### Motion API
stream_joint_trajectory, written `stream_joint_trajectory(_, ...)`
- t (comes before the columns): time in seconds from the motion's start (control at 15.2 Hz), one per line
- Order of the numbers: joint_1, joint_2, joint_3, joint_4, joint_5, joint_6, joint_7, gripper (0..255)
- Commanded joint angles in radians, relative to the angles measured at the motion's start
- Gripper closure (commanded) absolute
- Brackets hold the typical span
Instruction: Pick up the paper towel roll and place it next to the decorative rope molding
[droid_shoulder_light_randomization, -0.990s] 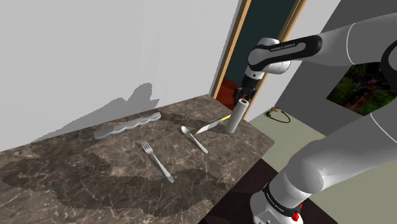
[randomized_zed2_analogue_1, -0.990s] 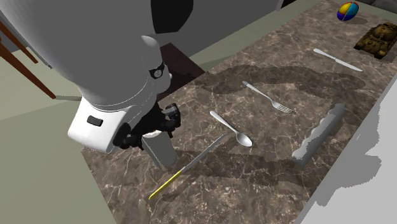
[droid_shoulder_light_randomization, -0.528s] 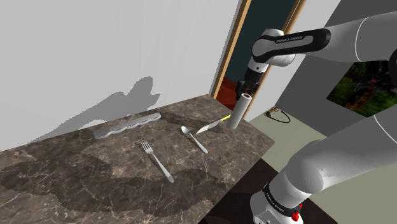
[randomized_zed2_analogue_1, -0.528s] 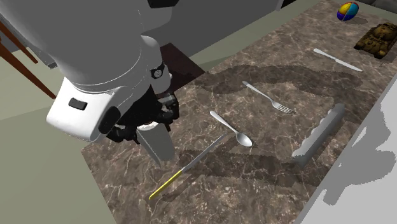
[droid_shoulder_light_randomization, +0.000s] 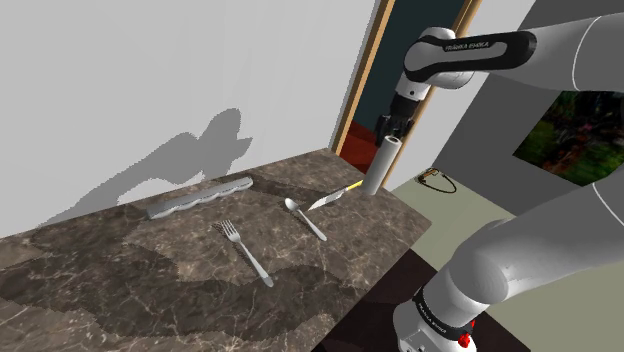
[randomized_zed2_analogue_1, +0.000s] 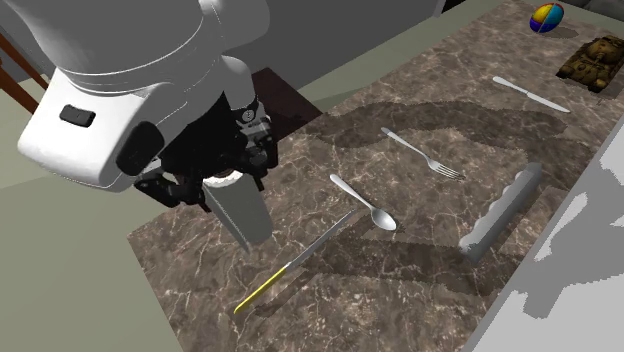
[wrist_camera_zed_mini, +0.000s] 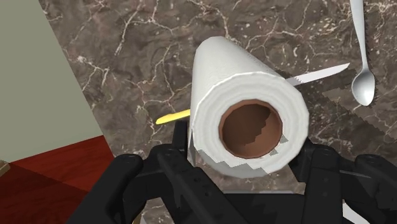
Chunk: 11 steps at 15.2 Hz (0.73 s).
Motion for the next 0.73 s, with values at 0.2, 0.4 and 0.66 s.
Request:
stream_joint_trajectory(0.2, 0.002, -0.007, 0.005, 0.062, 0.001, -0.069, 0.003, 255)
stream_joint_trajectory(0.4, 0.003, -0.01, 0.008, 0.1, 0.002, -0.11, 0.005, 255)
stream_joint_trajectory(0.66, 0.004, -0.011, 0.011, 0.153, 0.004, -0.163, 0.006, 255)
